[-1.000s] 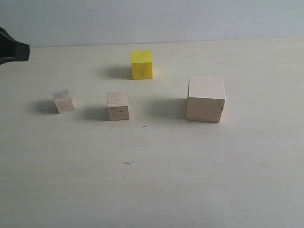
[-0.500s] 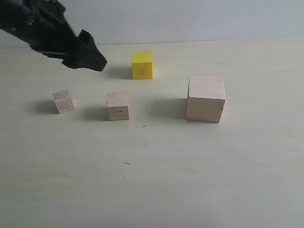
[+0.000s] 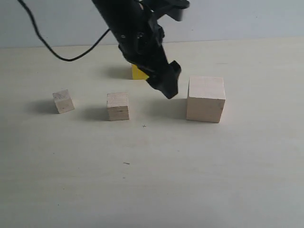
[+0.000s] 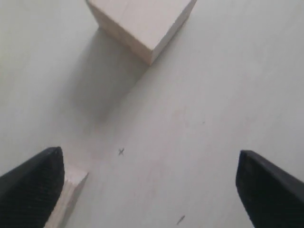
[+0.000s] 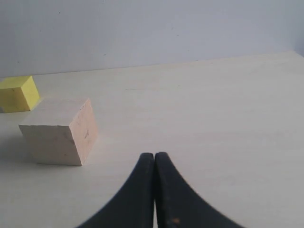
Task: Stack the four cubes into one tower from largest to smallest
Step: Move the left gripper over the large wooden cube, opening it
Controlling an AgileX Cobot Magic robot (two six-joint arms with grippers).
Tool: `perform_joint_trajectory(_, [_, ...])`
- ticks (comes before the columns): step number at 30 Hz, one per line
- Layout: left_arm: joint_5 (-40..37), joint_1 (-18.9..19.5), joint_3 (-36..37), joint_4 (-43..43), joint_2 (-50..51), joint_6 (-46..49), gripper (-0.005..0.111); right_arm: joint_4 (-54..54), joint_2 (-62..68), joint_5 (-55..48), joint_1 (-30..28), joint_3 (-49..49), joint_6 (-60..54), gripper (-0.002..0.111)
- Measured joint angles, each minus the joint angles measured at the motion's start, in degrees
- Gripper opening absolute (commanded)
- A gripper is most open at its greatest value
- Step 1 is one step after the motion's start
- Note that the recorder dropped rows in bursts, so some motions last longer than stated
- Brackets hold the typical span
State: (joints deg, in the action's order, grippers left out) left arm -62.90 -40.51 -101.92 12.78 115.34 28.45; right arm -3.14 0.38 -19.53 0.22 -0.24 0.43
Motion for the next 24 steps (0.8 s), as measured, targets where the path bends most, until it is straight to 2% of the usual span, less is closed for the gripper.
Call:
perform_joint_trajectory(3, [0.0,-3.7,-7.4,-2.2,5.9,-1.4,0.094,0.0,0.0,0.0,0.0,0.0,0.0,0.000])
perform_joint_trajectory(5, [1.3,-4.5,-10.3,-2.8,8.3,-4.5,0.094,0.0,0.0,0.0,0.0,0.0,0.0,0.000])
perform_joint_trajectory(15, [3.1,-4.8,-24.3,-3.3,17.8,-30.0,0.094,0.0,0.0,0.0,0.0,0.0,0.0,0.000])
perform_joint_trajectory(24, [3.7,-5.6,-29.2,-3.4,22.9,-42.7,0.094,0.0,0.0,0.0,0.0,0.0,0.0,0.000])
